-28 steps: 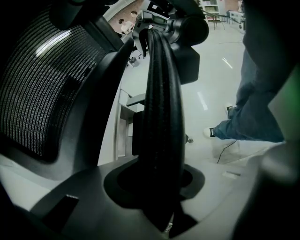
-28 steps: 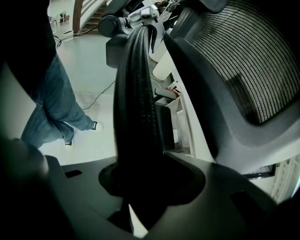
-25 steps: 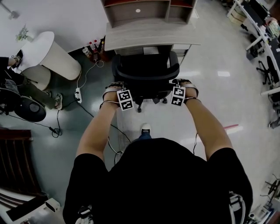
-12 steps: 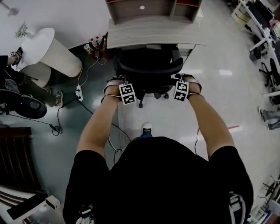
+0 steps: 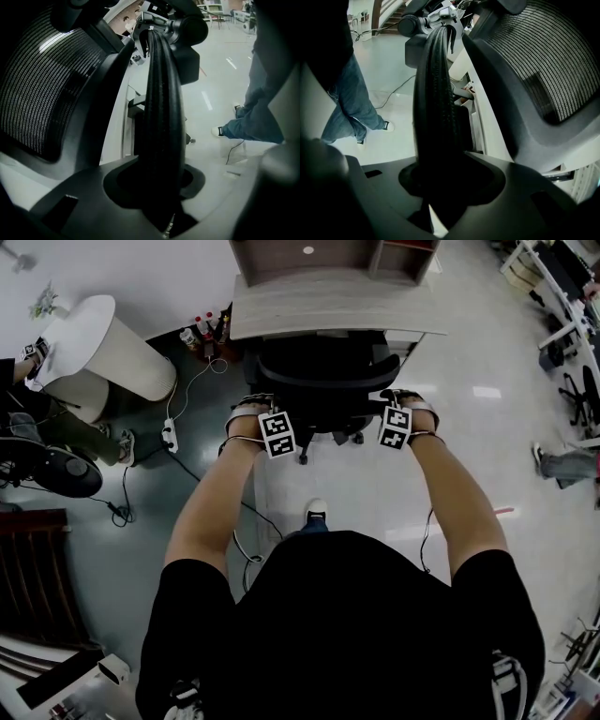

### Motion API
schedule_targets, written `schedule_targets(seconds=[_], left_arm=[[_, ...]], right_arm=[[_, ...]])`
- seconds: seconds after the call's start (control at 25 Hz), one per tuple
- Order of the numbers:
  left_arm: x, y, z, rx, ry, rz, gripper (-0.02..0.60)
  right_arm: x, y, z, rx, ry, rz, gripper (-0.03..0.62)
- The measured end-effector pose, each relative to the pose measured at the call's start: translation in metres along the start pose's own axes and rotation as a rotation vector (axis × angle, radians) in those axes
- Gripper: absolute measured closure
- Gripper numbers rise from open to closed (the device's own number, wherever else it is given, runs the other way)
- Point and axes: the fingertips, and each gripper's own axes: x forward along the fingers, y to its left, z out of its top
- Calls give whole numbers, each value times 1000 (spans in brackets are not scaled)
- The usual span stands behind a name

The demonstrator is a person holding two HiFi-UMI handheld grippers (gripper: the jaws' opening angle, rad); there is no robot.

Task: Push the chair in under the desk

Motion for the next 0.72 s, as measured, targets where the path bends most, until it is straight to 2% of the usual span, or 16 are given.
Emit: schedule_targets(seconds=[0.72], left_arm=[[1,5,1,-6,1,13,454]], right_arm=[[2,-7,-1,-3,-10,-17,445]])
